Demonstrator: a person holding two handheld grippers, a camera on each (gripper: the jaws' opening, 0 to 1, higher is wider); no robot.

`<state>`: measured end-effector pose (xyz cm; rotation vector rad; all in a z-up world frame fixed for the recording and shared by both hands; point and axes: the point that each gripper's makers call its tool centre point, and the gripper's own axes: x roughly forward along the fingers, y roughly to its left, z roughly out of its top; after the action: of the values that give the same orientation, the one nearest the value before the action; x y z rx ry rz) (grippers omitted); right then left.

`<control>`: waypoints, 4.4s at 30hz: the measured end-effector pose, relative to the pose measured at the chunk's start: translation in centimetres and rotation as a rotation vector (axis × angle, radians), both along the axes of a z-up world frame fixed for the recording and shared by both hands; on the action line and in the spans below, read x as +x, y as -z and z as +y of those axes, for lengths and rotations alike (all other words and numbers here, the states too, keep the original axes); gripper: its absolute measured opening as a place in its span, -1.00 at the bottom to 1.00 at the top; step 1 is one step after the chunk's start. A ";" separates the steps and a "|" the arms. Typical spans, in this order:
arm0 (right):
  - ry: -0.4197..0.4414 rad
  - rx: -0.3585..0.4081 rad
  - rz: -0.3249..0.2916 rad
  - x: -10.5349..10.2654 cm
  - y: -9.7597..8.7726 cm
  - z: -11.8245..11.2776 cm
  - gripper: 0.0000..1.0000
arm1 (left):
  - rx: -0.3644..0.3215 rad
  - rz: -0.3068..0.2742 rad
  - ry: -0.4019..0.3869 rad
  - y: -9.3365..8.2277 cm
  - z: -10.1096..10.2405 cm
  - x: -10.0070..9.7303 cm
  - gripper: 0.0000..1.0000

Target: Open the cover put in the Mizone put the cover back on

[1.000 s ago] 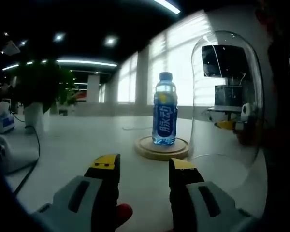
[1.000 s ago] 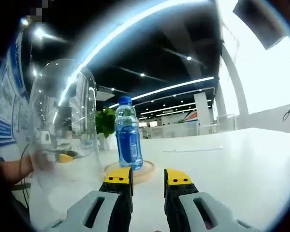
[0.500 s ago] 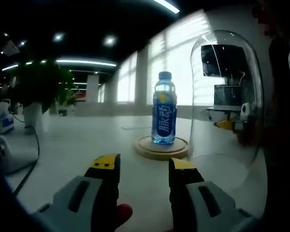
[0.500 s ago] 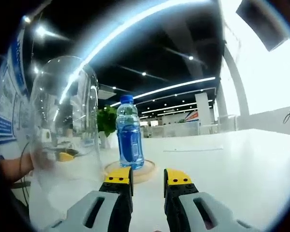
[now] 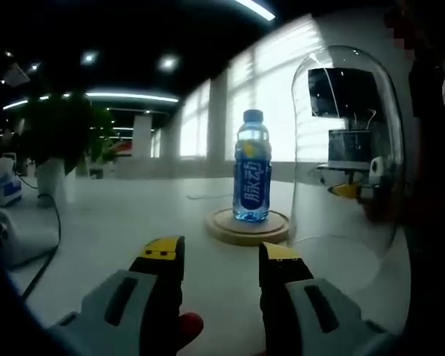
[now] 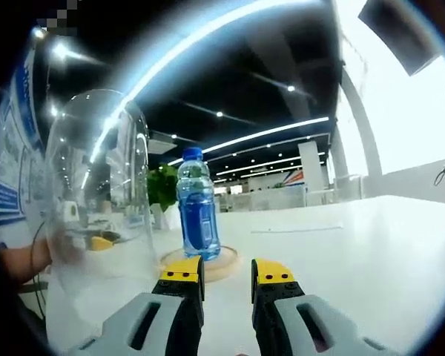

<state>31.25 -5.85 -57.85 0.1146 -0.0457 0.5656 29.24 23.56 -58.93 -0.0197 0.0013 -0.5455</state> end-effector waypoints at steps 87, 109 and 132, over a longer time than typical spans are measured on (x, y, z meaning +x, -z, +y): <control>-0.158 -0.104 -0.092 -2.0 -2.8 2.9 -0.58 | -0.197 -0.035 0.101 -3.3 0.9 -2.3 -0.33; -0.551 -0.069 -0.079 -7.1 -2.8 5.8 -0.03 | -0.188 -0.087 0.389 -5.7 -3.8 -6.3 0.20; -0.744 -0.126 -0.056 -8.6 -2.7 11.0 0.33 | -0.062 0.003 0.561 -5.0 -9.1 -6.2 0.30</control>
<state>22.62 5.19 -55.11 -0.0125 -0.0209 1.3130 23.05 14.50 -53.98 -0.0817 -0.0076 -1.1070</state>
